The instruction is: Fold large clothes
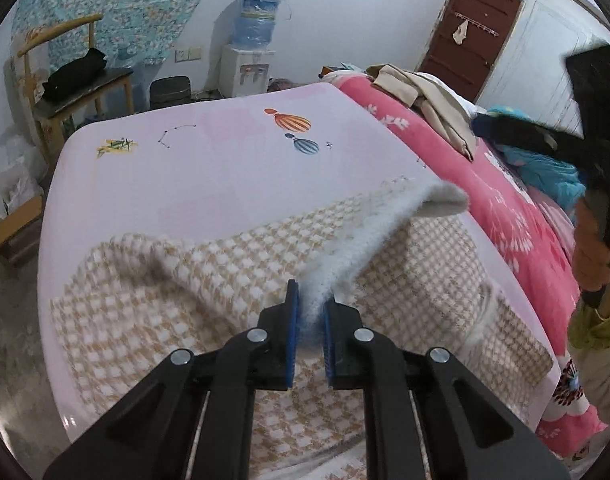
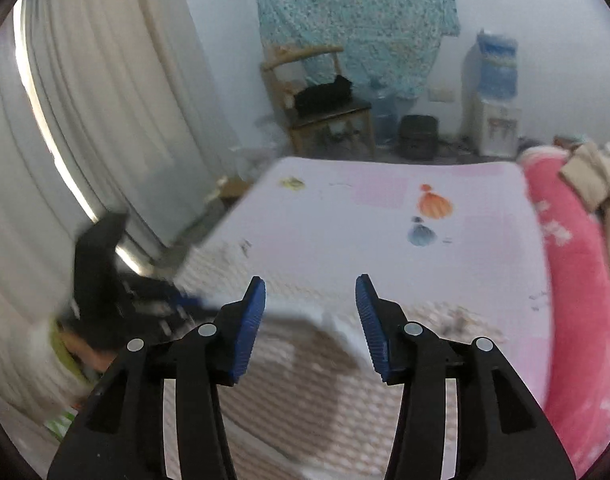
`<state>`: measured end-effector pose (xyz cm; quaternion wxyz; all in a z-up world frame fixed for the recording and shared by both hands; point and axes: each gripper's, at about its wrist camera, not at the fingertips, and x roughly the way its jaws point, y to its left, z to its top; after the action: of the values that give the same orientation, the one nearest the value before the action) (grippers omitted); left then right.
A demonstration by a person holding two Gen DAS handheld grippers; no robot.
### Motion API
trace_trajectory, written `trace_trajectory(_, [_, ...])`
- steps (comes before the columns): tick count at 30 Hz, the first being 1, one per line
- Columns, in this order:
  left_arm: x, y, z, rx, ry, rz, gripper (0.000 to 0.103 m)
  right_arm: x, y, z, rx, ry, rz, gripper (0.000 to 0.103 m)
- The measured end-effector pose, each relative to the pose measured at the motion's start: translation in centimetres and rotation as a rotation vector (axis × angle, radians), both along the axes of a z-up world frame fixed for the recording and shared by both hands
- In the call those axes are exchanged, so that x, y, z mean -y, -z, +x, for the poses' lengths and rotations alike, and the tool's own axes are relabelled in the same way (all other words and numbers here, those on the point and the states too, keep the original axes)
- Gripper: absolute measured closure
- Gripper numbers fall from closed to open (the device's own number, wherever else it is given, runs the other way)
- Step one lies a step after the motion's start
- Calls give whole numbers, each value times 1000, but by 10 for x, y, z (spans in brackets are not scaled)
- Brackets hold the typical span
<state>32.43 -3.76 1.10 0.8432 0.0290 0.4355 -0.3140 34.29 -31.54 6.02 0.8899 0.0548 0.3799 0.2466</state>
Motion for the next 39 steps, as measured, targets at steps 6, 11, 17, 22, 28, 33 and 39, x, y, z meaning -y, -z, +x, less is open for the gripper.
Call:
trace_trajectory(6, [-15,0,-10,-9,-24,-12,88,-24,83,33,-274,-9,-62,80])
trace_trajectory(11, [-46,-17,-21,-8,-31,-146,86,-29,121,9,-306,-2,-85,80])
trace_trajectory(17, [-18,-10,30,-69,-95,-120,86,-37,118,14,-316,33,-94,80])
trace_trajectory(22, [-12,47,72,-211,-173,-3,87,-37,101,7,-307,4,-129,80])
trace_trajectory(28, [-8,42,59,-130,-135,60,87,-4,78,40,-234,114,-116,77])
trace_trajectory(33, [-15,40,59,-134,-140,57,87,-4,110,52,-268,107,-204,77])
trace_trajectory(39, [-9,7,48,-25,-66,-14,86,-29,79,47,-205,63,-171,74])
